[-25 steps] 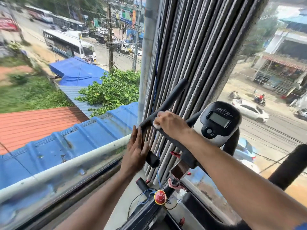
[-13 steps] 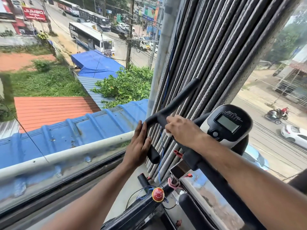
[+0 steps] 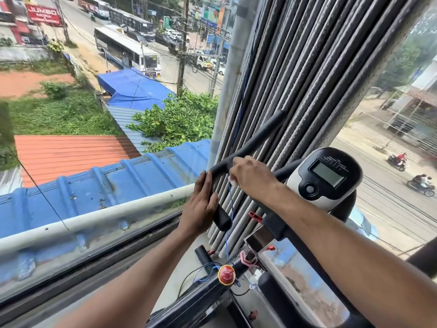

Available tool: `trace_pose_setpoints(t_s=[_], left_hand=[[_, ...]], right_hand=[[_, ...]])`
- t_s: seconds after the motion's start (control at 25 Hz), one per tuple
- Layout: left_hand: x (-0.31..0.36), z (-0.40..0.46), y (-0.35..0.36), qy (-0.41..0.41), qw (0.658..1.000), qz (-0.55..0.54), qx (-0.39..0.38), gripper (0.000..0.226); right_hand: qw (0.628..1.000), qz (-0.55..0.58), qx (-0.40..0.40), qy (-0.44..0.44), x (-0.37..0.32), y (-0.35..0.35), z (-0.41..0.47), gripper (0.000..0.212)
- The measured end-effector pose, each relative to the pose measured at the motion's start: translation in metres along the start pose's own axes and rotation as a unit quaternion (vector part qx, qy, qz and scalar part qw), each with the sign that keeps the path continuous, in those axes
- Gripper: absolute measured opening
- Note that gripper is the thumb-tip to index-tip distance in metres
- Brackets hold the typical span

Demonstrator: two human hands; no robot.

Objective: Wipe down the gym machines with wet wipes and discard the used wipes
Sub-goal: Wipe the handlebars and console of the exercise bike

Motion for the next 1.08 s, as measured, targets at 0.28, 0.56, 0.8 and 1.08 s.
trace_pose_setpoints(t_s=[0.28,0.56,0.8,1.08], left_hand=[[0.02,0.054,-0.005,-0.044,0.997,0.071,-0.002,0.058],[0.007,0.057,0.001,-0.026,0.995,0.101,-0.004,0.069],[0.019,0.06,0.001,0.023,0.981,0.177,-0.069,0.075],[0.013,0.075,0.006,0.08,0.967,0.211,-0.119,0.083]], right_hand=[[0.987,0.097,0.063,0.111,0.054,-0.028,0.051,0.012],[0.993,0.038,0.037,0.107,0.024,0.006,0.057,0.019],[0.986,-0.037,0.056,0.15,0.066,-0.041,0.082,0.024],[0.985,-0.058,0.024,0.162,0.049,-0.024,0.084,0.019]])
Point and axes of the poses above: each hand's wrist, its own z-axis towards the middle knuckle, its own y-axis out of the palm, x = y × z, the point moved 8 cm from there along z, towards the middle knuckle, and after that the axes turned 14 degrees about y, right-handed, at the moved point
